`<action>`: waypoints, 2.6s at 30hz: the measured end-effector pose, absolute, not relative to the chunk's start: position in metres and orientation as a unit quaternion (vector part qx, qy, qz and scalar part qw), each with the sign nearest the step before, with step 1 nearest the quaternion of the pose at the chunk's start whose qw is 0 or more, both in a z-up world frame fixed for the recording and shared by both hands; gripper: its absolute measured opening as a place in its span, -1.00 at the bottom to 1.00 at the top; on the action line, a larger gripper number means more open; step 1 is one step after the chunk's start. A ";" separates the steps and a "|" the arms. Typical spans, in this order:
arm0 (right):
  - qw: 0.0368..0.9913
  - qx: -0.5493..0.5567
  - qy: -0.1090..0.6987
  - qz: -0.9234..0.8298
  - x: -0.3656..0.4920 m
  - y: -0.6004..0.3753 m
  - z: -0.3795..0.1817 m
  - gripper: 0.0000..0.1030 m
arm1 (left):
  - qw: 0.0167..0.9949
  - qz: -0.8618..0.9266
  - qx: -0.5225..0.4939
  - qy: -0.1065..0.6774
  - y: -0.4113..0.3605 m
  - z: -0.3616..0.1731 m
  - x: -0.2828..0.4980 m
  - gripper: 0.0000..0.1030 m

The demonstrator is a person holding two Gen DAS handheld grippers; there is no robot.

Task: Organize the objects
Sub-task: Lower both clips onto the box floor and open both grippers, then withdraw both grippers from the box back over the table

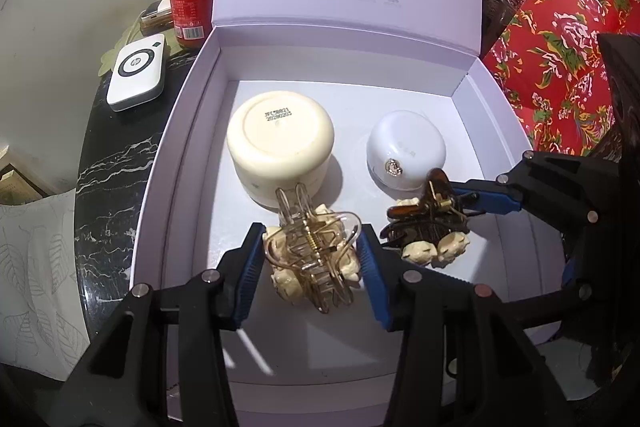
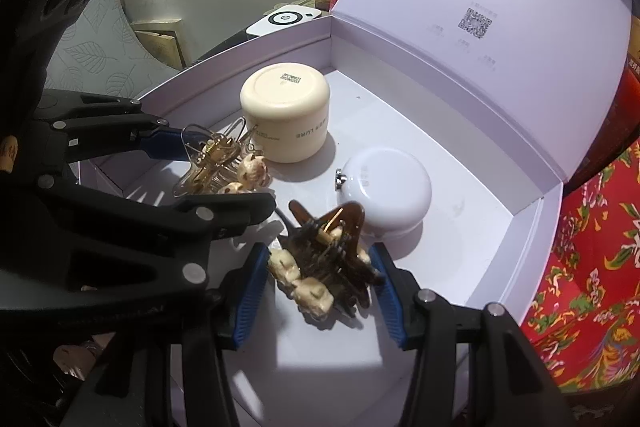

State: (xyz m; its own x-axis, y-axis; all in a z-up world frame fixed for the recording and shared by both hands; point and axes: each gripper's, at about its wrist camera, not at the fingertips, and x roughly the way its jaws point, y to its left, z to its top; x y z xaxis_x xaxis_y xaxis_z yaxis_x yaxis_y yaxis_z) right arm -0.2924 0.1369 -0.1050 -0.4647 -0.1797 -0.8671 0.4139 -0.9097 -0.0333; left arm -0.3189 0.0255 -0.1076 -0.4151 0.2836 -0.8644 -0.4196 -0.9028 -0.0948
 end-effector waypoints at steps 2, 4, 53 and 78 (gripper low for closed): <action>0.174 0.488 0.121 -0.847 -0.294 0.136 -0.106 0.02 | 0.212 0.838 -0.499 0.063 0.025 -0.108 -0.319 -0.13; 0.174 0.488 0.121 -0.847 -0.294 0.136 -0.106 0.02 | 0.214 0.836 -0.502 0.056 0.024 -0.109 -0.319 -0.13; 0.203 0.425 0.143 -0.870 -0.213 0.105 -0.033 0.38 | 0.105 0.893 -0.438 0.021 -0.025 -0.002 -0.212 0.29; 0.211 0.392 0.141 -0.884 -0.151 0.112 -0.001 0.45 | 0.063 0.912 -0.405 0.022 -0.034 0.029 -0.133 0.67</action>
State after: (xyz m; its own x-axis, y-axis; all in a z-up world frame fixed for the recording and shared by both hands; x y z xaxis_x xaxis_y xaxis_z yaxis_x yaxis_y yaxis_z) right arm -0.1515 0.1116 -0.0010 -0.6035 -0.2617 -0.7532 0.4831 -0.8715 -0.0842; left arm -0.1335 -0.0339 0.0290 -0.6638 0.0978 -0.7415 -0.1329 -0.9911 -0.0117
